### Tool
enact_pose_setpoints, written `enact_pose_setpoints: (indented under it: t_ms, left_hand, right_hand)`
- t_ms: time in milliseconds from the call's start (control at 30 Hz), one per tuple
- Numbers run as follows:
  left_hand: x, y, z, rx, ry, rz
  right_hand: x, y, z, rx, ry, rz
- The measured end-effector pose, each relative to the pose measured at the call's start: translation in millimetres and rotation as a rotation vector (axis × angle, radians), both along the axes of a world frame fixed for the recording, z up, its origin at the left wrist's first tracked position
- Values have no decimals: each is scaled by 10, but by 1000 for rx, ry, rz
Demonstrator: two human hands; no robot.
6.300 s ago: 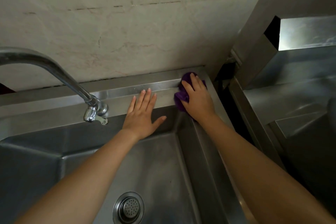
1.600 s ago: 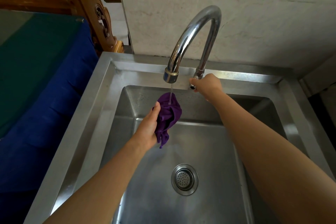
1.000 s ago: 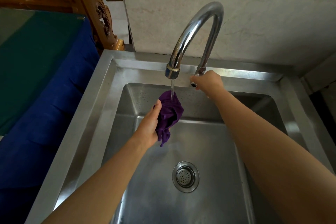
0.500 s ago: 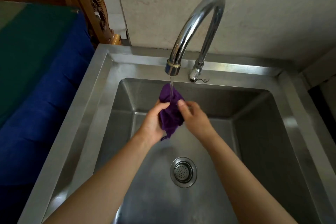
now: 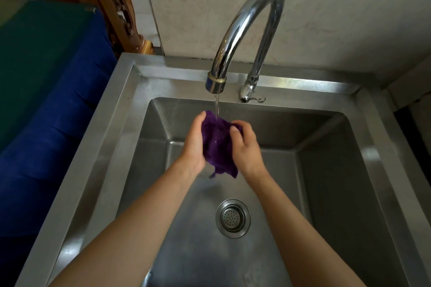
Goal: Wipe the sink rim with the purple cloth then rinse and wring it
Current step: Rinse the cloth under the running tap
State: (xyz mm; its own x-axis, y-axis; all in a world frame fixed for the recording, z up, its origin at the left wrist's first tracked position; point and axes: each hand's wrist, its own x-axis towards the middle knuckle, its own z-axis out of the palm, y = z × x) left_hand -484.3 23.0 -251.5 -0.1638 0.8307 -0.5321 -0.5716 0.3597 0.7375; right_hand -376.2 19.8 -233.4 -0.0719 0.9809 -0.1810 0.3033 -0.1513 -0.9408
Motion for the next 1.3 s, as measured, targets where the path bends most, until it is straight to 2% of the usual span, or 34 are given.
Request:
enact_pose_setpoints:
  t_ms: [100, 200, 267, 400, 533, 600, 667, 800, 867, 967, 1033, 1167, 1233, 1300]
  left_hand:
    - [57, 53, -29, 27, 148, 1]
    - [75, 53, -94, -26, 140, 49]
    - [104, 49, -117, -37, 175, 88]
    - [250, -8, -27, -162, 488, 182]
    - [221, -135, -38, 18, 640, 203]
    - [179, -128, -38, 71, 634, 208]
    - [123, -30, -59, 37, 556, 190]
    - [10, 72, -121, -86, 305, 97]
    - [52, 34, -114, -135, 287, 43]
    - [132, 26, -115, -199, 399, 41]
    - [164, 32, -49, -196, 549, 56]
    - [133, -94, -11, -64, 830, -4]
    - [73, -151, -66, -39, 791, 5]
    - [-22, -162, -147, -46, 622, 16]
  right_hand:
    - [-189, -122, 104, 107, -186, 73]
    - [-302, -27, 179, 194, -380, 92]
    - [-328, 117, 149, 169, -438, 75]
    - [-265, 326, -31, -25, -335, -41]
    - [-155, 318, -148, -98, -144, -37]
    - [-119, 268, -140, -162, -53, 6]
    - [-145, 181, -117, -121, -76, 63]
    - [-332, 27, 19, 238, -394, 194]
    - [-372, 127, 88, 270, -522, 192]
    - [-354, 330, 80, 195, -609, 160]
    - [-323, 402, 0, 121, -569, 128]
    - [-227, 493, -126, -55, -330, 169]
    - [-154, 512, -122, -110, -278, 226]
    - [-69, 500, -105, -155, -256, 306]
